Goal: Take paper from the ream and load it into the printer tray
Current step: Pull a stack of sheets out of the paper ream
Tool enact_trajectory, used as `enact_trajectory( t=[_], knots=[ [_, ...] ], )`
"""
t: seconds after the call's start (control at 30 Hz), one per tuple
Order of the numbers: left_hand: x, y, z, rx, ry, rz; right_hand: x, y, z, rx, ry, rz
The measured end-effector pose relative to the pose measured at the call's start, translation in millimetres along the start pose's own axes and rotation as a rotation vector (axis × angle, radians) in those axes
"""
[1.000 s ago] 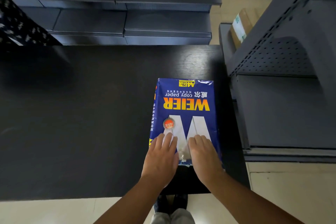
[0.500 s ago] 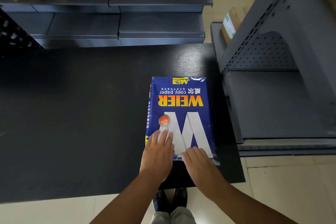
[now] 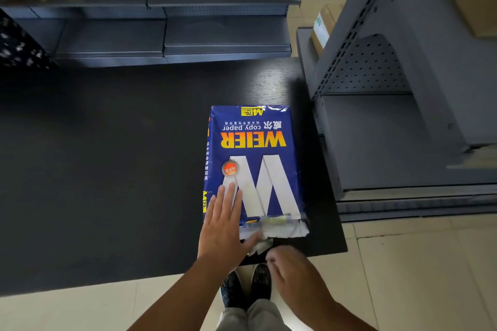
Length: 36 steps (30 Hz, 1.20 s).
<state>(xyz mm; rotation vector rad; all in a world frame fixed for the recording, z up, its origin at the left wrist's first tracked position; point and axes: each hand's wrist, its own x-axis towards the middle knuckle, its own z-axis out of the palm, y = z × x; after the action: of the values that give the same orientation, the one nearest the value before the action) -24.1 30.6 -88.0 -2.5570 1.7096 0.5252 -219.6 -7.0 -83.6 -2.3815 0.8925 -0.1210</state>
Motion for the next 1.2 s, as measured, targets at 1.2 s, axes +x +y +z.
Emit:
enact_trajectory(
  t=[1.2],
  knots=[
    [-25.0, -6.0, 9.1, -0.011, 0.027, -0.034, 38.9, 17.5, -34.7, 1.123, 0.271, 0.997]
  ],
)
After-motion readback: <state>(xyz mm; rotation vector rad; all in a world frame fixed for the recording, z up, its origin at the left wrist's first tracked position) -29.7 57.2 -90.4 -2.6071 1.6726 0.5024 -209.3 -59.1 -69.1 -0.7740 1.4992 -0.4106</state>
